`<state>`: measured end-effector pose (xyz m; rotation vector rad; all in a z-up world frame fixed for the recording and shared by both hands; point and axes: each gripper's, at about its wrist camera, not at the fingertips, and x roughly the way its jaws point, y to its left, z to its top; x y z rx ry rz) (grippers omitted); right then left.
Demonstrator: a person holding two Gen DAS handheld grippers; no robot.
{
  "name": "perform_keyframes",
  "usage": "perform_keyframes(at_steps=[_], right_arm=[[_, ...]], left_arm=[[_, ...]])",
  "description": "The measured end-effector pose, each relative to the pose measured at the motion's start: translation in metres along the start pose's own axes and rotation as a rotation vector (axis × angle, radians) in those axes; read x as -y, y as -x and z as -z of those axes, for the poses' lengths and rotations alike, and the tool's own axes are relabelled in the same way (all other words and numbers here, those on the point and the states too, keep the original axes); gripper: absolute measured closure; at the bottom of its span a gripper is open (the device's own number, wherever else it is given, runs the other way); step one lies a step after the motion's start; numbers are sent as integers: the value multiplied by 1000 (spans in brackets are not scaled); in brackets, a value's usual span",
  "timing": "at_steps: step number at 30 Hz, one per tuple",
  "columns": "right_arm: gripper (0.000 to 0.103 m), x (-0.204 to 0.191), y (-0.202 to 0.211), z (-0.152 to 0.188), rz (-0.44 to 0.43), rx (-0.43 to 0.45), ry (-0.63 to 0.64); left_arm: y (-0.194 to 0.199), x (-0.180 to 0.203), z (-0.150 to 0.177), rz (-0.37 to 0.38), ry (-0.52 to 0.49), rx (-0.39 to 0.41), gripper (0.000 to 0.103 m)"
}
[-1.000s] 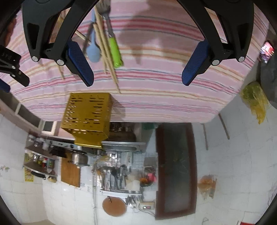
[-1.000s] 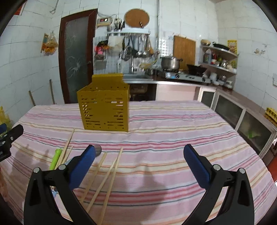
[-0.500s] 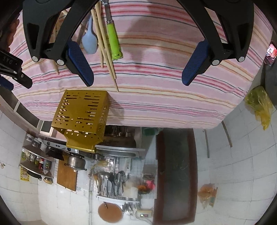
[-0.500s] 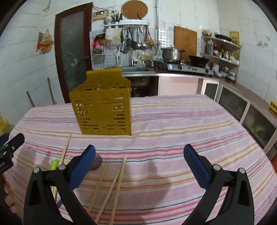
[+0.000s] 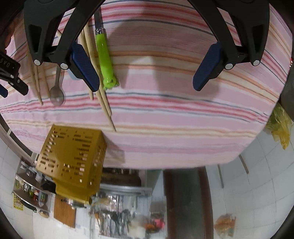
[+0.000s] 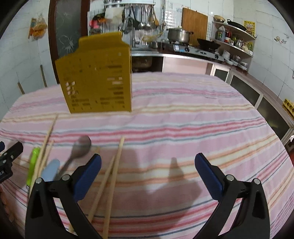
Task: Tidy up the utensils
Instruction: 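Grasp the green frog-handled fork with the left tool while the right tool grasps a wooden chopstick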
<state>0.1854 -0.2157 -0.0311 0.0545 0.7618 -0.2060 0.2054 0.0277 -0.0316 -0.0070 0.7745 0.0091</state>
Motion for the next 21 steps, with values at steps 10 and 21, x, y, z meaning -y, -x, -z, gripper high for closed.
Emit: perform_keyframes(at_steps=[10, 21], right_arm=[[4, -6, 2, 7, 9, -26, 25], [21, -6, -6, 8, 3, -66, 27]], left_arm=[[-20, 7, 11, 15, -10, -130, 5], [-18, 9, 12, 26, -16, -154, 16]])
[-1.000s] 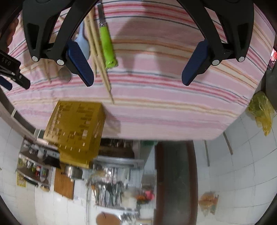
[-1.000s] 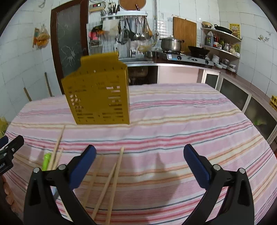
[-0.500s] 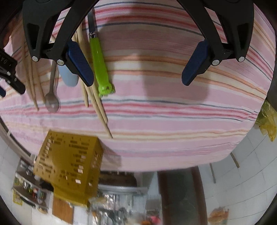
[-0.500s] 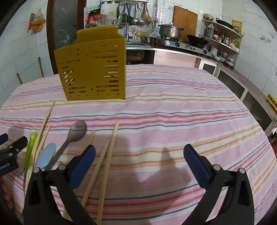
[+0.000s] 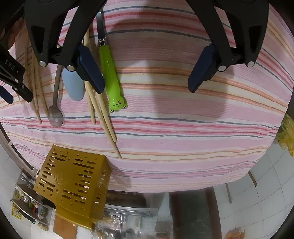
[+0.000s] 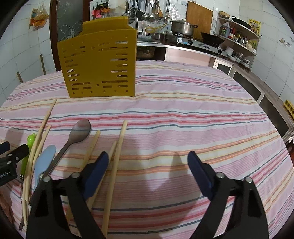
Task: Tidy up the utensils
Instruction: 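Grasp the green frog-handled fork with the left tool while the right tool grasps a wooden chopstick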
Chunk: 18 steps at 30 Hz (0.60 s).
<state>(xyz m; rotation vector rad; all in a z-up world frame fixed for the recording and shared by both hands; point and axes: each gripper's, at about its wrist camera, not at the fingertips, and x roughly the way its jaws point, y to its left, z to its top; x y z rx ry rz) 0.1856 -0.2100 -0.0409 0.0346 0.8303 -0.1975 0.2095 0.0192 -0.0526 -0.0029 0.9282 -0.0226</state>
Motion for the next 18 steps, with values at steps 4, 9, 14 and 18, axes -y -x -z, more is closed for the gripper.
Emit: perform_keyframes(at_steps=[4, 9, 14, 18], right_arm=[[31, 4, 0, 2, -4, -15, -6], [42, 2, -5, 1, -36, -39, -7], [56, -7, -15, -5, -43, -75, 8], [64, -9, -20, -12, -52, -107, -7]], left_arm=[[1, 0, 0, -4, -8, -4, 17], [-6, 7, -1, 2, -26, -56, 29], [-7, 8, -3, -9, -26, -67, 30], [-8, 8, -5, 0, -20, -82, 35]])
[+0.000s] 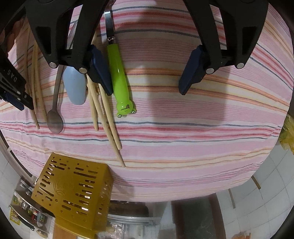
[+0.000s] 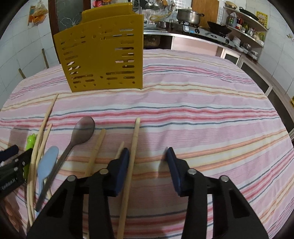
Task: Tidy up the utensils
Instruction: 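Grasp the green frog-handled fork with the left tool while the right tool grasps a wooden chopstick, then carry the fork into the yellow holder with the left tool while the right tool drops its chopstick in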
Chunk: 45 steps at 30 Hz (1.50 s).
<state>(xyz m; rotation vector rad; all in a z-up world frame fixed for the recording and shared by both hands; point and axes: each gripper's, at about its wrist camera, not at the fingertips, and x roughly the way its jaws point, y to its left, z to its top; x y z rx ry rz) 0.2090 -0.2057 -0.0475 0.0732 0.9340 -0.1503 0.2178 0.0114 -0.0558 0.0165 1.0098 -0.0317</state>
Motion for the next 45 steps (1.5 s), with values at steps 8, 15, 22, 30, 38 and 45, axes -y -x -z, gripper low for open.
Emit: perform_keyframes(at_steps=[8, 15, 22, 30, 38, 45], right_arm=[[77, -7, -6, -13, -6, -53, -2], [90, -2, -13, -24, -30, -80, -40], [97, -3, -6, -19, -32, -41, -51], [97, 2, 23, -11, -48, 80, -79], [97, 21, 62, -11, -132, 238, -109], [97, 24, 94, 2, -140, 379, -87]], left_arm=[[1, 14, -3, 9, -34, -25, 60], [-2, 10, -13, 46, -4, -63, 76], [-5, 7, -18, 68, 29, -39, 84], [19, 7, -9, 61, 36, 43, 89], [64, -1, -1, 48, 49, 219, 89], [104, -8, 18, 29, 69, 377, 89]])
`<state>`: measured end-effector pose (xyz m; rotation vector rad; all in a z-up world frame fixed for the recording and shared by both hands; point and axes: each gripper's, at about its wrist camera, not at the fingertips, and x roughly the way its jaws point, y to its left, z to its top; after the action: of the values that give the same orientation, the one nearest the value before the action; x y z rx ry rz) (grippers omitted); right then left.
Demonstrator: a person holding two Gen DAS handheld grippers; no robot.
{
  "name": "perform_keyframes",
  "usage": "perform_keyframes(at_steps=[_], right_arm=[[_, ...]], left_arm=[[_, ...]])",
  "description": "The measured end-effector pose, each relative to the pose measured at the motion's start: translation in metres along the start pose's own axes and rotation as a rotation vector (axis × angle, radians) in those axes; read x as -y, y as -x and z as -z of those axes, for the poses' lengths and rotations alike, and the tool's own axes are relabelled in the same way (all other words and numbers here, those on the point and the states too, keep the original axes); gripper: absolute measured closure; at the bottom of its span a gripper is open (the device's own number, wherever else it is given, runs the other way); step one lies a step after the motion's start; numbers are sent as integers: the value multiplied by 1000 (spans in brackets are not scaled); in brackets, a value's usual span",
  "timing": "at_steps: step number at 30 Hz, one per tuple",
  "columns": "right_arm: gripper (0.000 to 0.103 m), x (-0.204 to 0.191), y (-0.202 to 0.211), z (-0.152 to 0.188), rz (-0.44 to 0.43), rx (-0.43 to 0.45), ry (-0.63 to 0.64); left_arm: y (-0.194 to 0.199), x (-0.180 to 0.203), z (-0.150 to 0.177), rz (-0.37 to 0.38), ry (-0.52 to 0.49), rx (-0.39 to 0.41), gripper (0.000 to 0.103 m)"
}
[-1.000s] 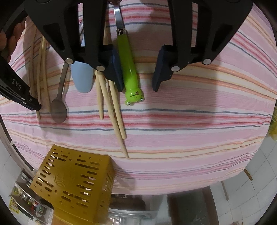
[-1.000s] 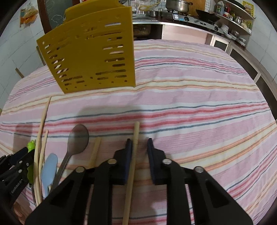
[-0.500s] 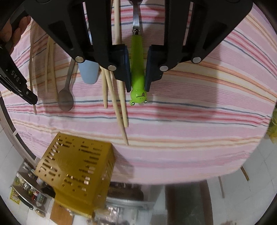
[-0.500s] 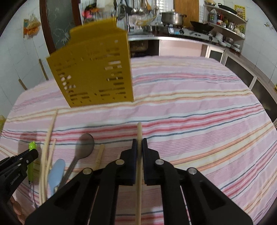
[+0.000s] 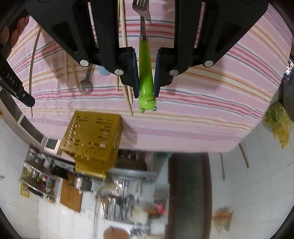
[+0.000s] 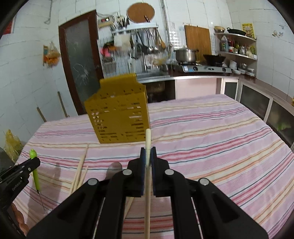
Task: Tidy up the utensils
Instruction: 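Carry the fork into the yellow holder with the left tool while the right tool drops its chopstick in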
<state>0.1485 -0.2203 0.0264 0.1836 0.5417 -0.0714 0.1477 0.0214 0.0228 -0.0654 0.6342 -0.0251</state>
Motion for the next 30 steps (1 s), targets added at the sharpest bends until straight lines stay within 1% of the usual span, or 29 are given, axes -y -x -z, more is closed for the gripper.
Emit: perform_keyframes(at_steps=[5, 10, 21, 26, 30], right_arm=[[97, 0, 20, 4, -27, 61, -5], [97, -3, 36, 4, -36, 116, 10], [97, -3, 50, 10, -38, 163, 9], [97, -4, 57, 10, -43, 188, 5], [97, -5, 61, 1, -49, 209, 6]], left_arm=[[25, -7, 4, -8, 23, 71, 89], [41, -11, 8, -15, 34, 107, 89], [60, -12, 17, -13, 34, 159, 89], [67, -13, 14, -5, 34, 178, 89], [73, -12, 9, 5, 27, 199, 90]])
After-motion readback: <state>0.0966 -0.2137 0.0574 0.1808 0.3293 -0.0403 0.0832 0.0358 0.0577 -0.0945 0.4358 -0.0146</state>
